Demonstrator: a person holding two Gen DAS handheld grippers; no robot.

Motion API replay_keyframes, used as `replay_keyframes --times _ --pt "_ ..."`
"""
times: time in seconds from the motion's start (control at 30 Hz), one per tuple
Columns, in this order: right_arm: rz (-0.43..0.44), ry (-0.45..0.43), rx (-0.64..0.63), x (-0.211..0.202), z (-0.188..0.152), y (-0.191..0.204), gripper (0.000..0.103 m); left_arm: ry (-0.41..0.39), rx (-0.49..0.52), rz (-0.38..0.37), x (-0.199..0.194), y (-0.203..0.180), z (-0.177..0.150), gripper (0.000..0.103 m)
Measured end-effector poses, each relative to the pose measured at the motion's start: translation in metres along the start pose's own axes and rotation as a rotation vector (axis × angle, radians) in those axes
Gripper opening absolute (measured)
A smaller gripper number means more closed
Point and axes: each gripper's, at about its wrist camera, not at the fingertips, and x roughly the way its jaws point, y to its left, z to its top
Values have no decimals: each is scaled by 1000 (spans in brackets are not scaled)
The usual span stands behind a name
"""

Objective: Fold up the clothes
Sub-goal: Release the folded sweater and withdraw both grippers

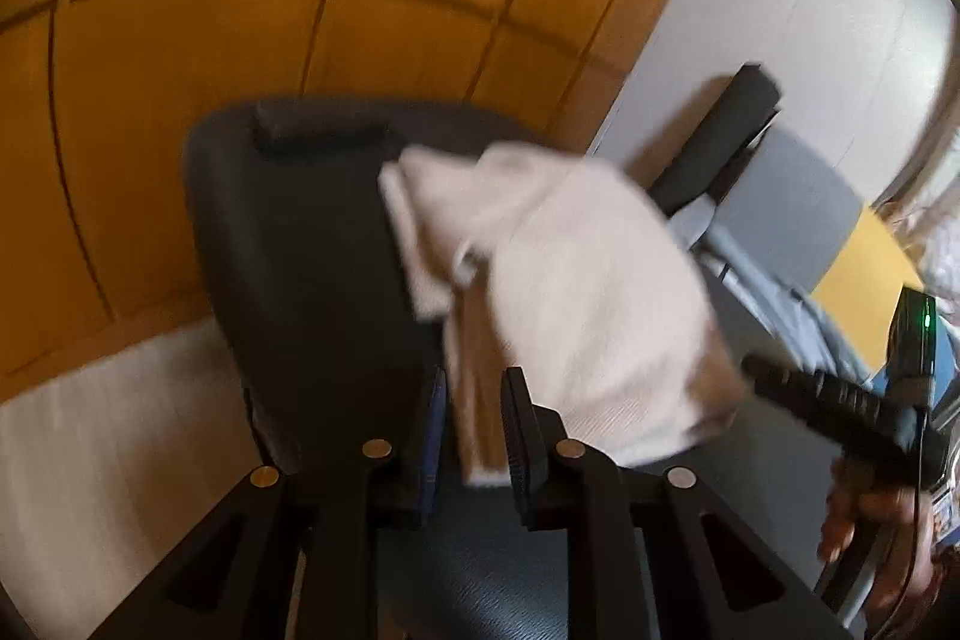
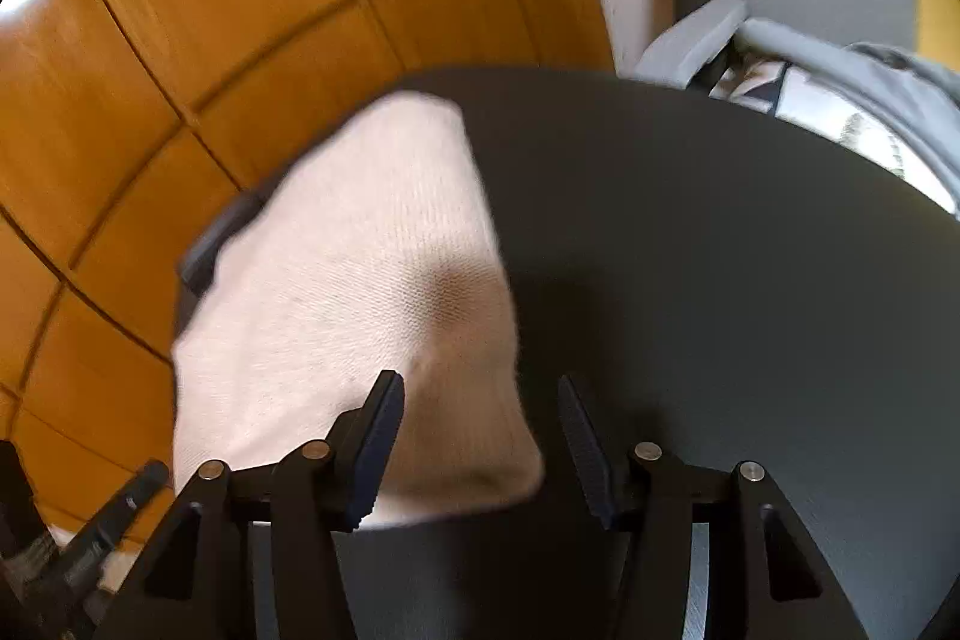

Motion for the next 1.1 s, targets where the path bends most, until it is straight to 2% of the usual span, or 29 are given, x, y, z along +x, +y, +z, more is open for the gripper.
replay_keyframes --times 0.07,0.13,0.2,0.27,0.3,0.4,0.47,0.57,0.63,0.67,0.7,0.77,0.87,1.1 --pt "19 14 -69 4 0 13 30 -2 64 -12 7 -20 9 18" --pt "36 37 -158 -1 -10 38 29 45 176 -30 27 -48 12 18" --pt "57 63 -184 4 -13 53 30 83 298 -27 48 -73 13 18" --pt "53 88 -208 13 -13 65 30 122 381 43 73 -83 5 18" --pt "19 100 -225 21 -12 65 29 147 405 70 84 -85 2 18" --pt "-61 189 -227 40 -14 47 19 125 402 65 79 -65 -13 22" --pt "-68 187 -220 35 -20 40 14 104 416 61 69 -60 -26 22" --pt "-41 150 -153 29 -23 33 14 102 434 40 57 -62 -32 21" --pt "-45 124 -159 21 -25 38 19 125 379 29 45 -57 -30 21" --pt "-55 110 -172 15 -26 43 28 135 340 37 38 -56 -29 21" --pt "-61 92 -186 6 -29 49 51 137 314 46 34 -56 -26 21" --pt "-87 38 -220 -11 -37 60 73 133 244 65 17 -55 -22 21" --pt "-130 -5 -261 -26 -52 72 73 150 193 94 2 -58 -36 21" --pt "-158 59 -201 -42 -85 75 73 217 141 131 -14 -52 -55 21"
